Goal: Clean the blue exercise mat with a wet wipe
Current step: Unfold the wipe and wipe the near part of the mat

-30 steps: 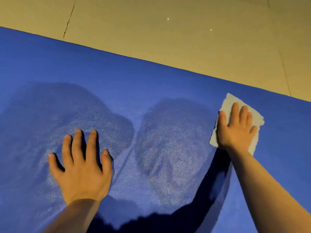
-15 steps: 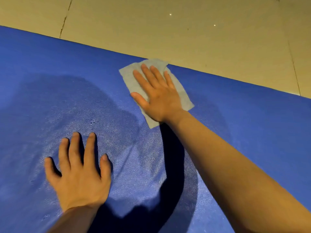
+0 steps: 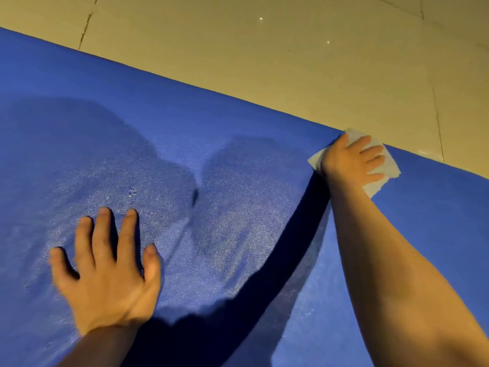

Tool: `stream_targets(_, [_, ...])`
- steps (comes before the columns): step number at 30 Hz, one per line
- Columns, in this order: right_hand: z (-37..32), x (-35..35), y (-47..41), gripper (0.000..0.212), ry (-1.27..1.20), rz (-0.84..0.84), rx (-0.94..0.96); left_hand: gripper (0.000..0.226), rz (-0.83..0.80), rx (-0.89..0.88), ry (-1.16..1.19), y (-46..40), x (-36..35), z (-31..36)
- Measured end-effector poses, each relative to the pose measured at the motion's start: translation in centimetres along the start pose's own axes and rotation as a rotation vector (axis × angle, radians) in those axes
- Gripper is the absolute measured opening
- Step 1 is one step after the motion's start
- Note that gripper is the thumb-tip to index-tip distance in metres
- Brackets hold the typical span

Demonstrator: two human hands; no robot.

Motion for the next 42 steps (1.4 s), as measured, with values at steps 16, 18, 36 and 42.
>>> stream_targets(16, [2.2,-0.7,1.3,0.069,0.116,-0.066,0.705,0.060,-0.004,0.001,0.026,-0.1,0.2,0.1])
stream_targets(18, [6.3,1.4,-1.5,0.067,0.089,-0.052,0.422,0.060,0.002,0.008,0.021,0.0,0.1,0.1])
stream_targets(36, [-5.4,-4.4,10.4,0.073,0.043,-0.172,1.196,0.059,0.049,-0.007,-0.030,-0.3,0.2,0.4])
stream_targets(42, [6.0,1.7,-3.8,0.077,0.071,-0.026,0.537,0.059,0.087,0.013,-0.035,-0.4,0.2,0.7])
Point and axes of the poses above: each hand's wrist, its own y-axis away from the middle knuckle, its own x-axis out of the back of the hand, z = x × y, the point moved 1 cm from there along -y, towards the middle knuckle, and after that the axes turned 2 degrees about -y, right-handed, at the moved point
